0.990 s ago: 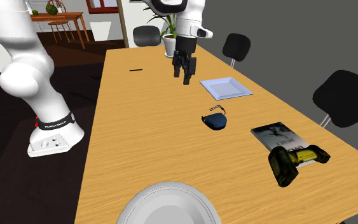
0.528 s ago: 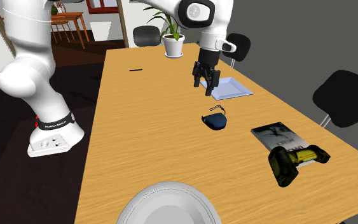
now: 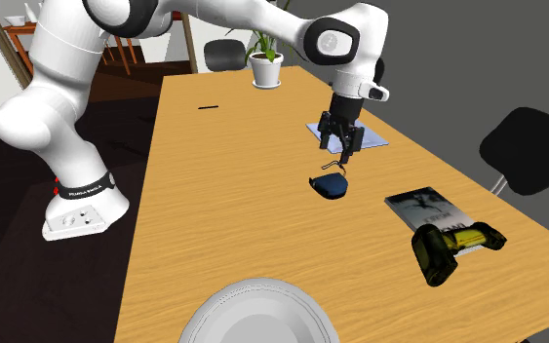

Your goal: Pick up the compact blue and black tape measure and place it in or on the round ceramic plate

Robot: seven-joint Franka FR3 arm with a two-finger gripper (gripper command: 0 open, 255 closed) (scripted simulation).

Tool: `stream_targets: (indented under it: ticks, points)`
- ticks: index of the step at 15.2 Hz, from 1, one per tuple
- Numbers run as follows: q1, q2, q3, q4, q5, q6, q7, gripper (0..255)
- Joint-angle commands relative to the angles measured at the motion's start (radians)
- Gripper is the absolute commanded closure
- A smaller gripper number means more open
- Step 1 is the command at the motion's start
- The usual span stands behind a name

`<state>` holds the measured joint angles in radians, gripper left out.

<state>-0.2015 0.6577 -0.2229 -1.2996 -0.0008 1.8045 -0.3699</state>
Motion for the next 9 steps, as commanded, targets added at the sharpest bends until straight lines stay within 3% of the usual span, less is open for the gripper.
stream_targets:
  ticks: [1, 9]
  points:
    - [-0.001, 0.006, 0.001, -0.018, 0.001, 0.024, 0.000, 0]
    - [-0.002, 0.012, 0.001, -0.057, 0.002, 0.070, 0.000, 0]
